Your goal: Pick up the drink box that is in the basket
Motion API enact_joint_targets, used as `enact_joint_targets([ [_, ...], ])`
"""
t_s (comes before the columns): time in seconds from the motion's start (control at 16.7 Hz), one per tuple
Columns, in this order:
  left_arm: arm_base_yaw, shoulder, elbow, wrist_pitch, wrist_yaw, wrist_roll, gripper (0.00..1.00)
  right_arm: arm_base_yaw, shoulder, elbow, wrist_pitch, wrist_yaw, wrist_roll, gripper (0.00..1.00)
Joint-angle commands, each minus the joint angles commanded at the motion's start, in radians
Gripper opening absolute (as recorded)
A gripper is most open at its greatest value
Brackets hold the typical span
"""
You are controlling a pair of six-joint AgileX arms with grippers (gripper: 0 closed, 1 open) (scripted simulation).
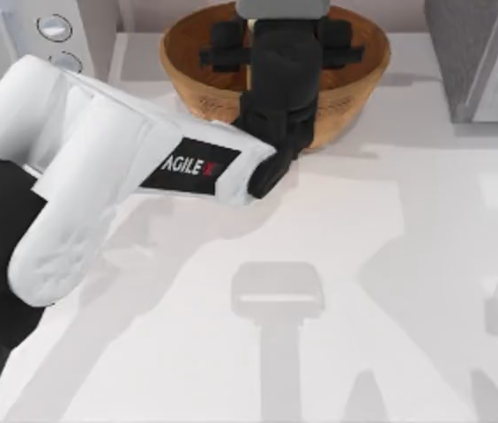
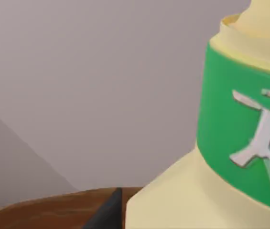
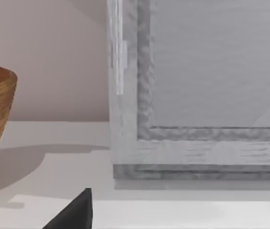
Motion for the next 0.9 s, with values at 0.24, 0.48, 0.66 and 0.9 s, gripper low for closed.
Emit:
enact_joint_targets([
  [0.24, 0.000, 0.000, 0.000, 0.000, 0.000, 0.000, 0.32, 0.000, 0.000, 0.000, 0.000, 0.000, 0.000, 1.00],
  [0.48, 0.000, 0.000, 0.000, 0.000, 0.000, 0.000, 0.02, 0.000, 0.000, 0.000, 0.000, 0.000, 0.000, 1.00],
  [0.66, 0.000, 0.000, 0.000, 0.000, 0.000, 0.000, 0.00, 0.000, 0.000, 0.000, 0.000, 0.000, 0.000, 1.00],
  [0.9, 0.000, 0.000, 0.000, 0.000, 0.000, 0.000, 0.00, 0.000, 0.000, 0.000, 0.000, 0.000, 0.000, 1.00],
])
